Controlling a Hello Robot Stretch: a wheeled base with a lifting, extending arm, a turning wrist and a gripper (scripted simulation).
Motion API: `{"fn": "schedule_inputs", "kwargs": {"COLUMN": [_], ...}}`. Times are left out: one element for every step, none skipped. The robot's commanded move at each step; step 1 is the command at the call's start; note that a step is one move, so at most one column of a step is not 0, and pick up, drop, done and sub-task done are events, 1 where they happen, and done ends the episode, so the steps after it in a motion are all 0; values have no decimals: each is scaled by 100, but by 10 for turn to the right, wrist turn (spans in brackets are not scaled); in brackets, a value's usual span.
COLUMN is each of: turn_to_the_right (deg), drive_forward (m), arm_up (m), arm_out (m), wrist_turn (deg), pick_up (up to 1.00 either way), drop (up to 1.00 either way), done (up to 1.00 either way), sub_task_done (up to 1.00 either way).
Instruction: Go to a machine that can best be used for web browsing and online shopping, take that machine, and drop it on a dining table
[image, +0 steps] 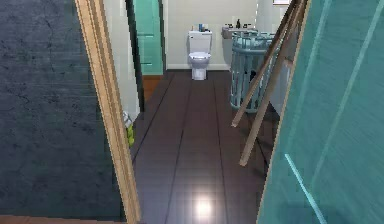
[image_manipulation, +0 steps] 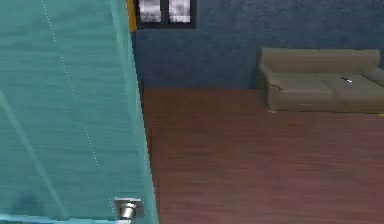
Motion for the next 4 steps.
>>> {"fn": "schedule_inputs", "kwargs": {"turn_to_the_right": [0,180,0,-210], "drive_forward": [100,0,5,0], "arm_up": [0,0,0,0], "arm_out": [0,0,0,0], "wrist_turn": [0,0,0,0], "pick_up": [0,0,0,0], "drop": [0,0,0,0], "done": [0,0,0,0], "sub_task_done": [0,0,0,0]}}
